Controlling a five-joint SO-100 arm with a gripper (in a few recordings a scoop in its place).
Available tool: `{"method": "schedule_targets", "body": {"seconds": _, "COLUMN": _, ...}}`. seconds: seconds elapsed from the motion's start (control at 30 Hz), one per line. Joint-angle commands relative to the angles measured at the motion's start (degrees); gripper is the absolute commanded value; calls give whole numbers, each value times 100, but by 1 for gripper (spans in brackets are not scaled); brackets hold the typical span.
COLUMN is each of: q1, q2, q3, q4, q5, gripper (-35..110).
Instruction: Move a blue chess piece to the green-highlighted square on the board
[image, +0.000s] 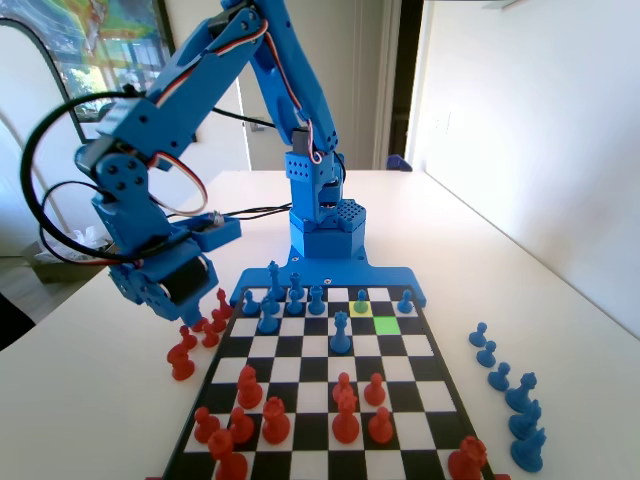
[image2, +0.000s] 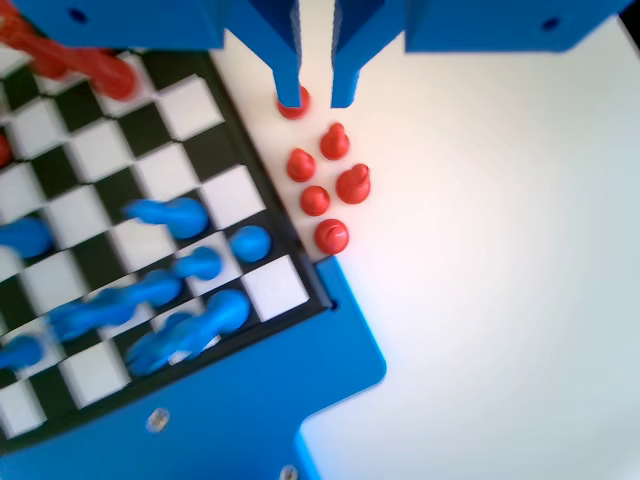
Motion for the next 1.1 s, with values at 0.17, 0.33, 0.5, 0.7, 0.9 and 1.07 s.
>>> {"method": "schedule_targets", "body": {"seconds": 0.17, "q1": -1257, "q2": 2101, "q3": 237, "q4": 545, "q5": 123, "gripper": 1}}
{"method": "schedule_targets", "body": {"seconds": 0.33, "q1": -2180, "q2": 2988, "q3": 914, "q4": 466, "q5": 545, "gripper": 1}}
{"method": "schedule_targets", "body": {"seconds": 0.5, "q1": -2760, "q2": 3551, "q3": 1503, "q4": 422, "q5": 809, "gripper": 1}}
{"method": "schedule_targets", "body": {"seconds": 0.7, "q1": -3190, "q2": 4061, "q3": 2338, "q4": 123, "q5": 940, "gripper": 1}}
{"method": "schedule_targets", "body": {"seconds": 0.9, "q1": -3586, "q2": 4685, "q3": 3612, "q4": -624, "q5": 984, "gripper": 1}}
{"method": "schedule_targets", "body": {"seconds": 1.07, "q1": -3946, "q2": 5098, "q3": 4509, "q4": -1187, "q5": 1090, "gripper": 1}}
